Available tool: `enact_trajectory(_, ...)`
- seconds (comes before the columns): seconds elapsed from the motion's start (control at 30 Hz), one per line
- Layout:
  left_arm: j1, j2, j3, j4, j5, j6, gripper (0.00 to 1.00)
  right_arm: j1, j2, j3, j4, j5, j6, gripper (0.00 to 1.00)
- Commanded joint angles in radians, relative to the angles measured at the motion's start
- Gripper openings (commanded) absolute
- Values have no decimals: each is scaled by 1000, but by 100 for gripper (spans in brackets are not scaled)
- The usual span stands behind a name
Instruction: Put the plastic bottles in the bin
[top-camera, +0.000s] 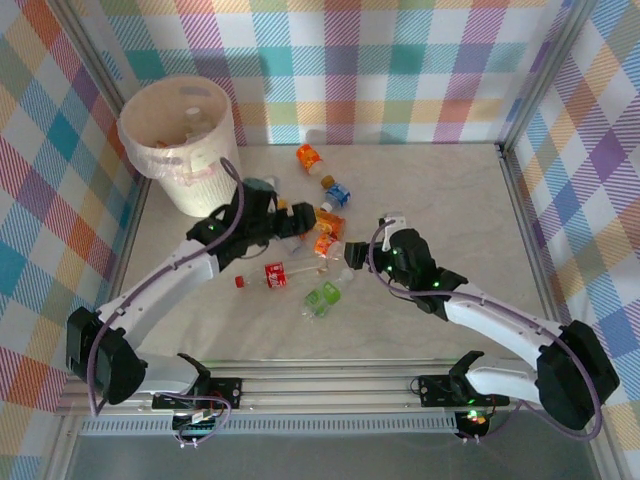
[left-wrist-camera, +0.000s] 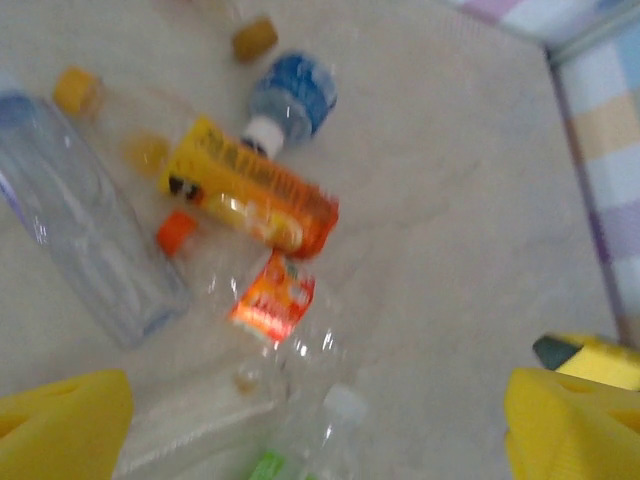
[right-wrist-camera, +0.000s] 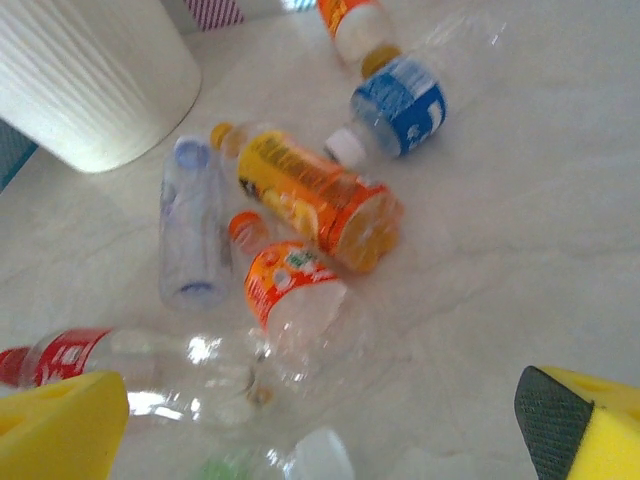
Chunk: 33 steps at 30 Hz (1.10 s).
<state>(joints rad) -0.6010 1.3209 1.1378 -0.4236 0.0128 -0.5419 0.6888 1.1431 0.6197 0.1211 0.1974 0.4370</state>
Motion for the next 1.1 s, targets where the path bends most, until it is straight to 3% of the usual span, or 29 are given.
enact_trajectory(0.0,-57,-62,-71,-25,-39,33,95,5,-38,-21,-95,-100,107,100)
enact_trajectory(0.2,-181,-60,-146,-36,-95,85,98,5,-122,-68,-267,-130,223,100)
enact_trajectory(0.5,-346,138,-131,-89,-168,194,100,5,-345,-172,-419,-68,307,100)
enact_trajectory(0.67,-393,271,-84,-139,-230,200,100,5,-371,-179,-458,-95,291,100)
enact_trajectory(1.07,-433,441,-23,-130,-231,210,99,5,-380,-207,-440,-126,288,100)
